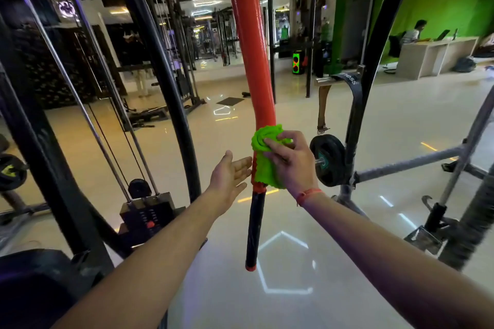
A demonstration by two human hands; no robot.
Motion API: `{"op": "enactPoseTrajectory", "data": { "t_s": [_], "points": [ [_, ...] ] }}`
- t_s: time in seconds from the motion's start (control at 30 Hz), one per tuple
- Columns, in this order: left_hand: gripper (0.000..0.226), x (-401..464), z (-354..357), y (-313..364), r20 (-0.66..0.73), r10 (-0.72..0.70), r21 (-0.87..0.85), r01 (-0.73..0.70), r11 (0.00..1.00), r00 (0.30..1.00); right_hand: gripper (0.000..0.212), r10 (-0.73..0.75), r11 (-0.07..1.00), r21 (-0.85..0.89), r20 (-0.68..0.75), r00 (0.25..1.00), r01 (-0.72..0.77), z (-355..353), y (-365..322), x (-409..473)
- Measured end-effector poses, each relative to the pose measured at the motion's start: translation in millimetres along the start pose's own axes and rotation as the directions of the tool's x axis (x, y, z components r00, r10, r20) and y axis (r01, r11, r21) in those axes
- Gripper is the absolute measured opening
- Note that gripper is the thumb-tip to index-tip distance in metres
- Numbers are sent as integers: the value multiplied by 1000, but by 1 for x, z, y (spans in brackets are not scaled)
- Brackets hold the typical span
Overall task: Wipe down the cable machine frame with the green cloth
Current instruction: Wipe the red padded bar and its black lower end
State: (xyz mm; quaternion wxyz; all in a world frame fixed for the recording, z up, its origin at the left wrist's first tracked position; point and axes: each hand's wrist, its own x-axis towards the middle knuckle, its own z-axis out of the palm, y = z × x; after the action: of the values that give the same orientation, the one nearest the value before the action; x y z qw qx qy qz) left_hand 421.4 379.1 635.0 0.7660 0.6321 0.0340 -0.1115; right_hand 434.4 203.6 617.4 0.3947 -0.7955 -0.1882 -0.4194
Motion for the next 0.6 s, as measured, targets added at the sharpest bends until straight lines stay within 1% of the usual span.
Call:
{"op": "enactPoseTrajectory", "data": {
  "t_s": [0.07, 0.2, 0.23, 0.27, 0.33, 0.37, 0.4, 0.43, 0.5, 0.53, 0.57, 0.6],
  "points": [
    [71, 2, -1, -9, -12, -16, -15, 15, 1000, 1000, 32, 20, 1000, -12, 4, 1000, -20, 5, 3, -11],
    [70, 3, -4, -25, -37, -44, -25, 43, 999, 998, 37, 41, 998, -44, 214, 976, -32, 17, 19, -73],
    [71, 3, -5, -29, -38, -56, -24, 55, 998, 998, 38, 50, 998, -52, 225, 973, -39, 18, 21, -79],
    [71, 3, -7, -33, -38, -69, -23, 68, 997, 997, 37, 67, 997, -39, 195, 978, -61, 20, 22, -79],
    [71, 4, -9, -41, -32, -89, -24, 88, 996, 996, 35, 99, 995, 4, 84, 992, -99, 21, 18, -71],
    [71, 5, -10, -45, -30, -99, -28, 98, 995, 995, 35, 106, 994, 4, 51, 993, -106, 23, 18, -71],
    [71, 6, -10, -49, -30, -108, -35, 107, 994, 994, 36, 108, 994, -7, 53, 993, -108, 26, 18, -76],
    [71, 7, -11, -53, -35, -115, -40, 113, 993, 993, 38, 107, 994, -22, 91, 990, -105, 30, 21, -87],
    [71, 8, -13, -61, -44, -125, -29, 124, 992, 991, 40, 122, 992, -58, 219, 968, -112, 38, 30, -118],
    [72, 8, -15, -64, -46, -130, -21, 129, 991, 990, 39, 143, 989, -67, 261, 955, -129, 40, 33, -131],
    [73, 8, -17, -68, -49, -134, -14, 134, 991, 990, 38, 168, 986, -63, 256, 952, -157, 41, 35, -140],
    [73, 8, -19, -71, -50, -139, -11, 138, 990, 989, 38, 207, 978, -33, 220, 953, -205, 42, 34, -141]
  ]
}}
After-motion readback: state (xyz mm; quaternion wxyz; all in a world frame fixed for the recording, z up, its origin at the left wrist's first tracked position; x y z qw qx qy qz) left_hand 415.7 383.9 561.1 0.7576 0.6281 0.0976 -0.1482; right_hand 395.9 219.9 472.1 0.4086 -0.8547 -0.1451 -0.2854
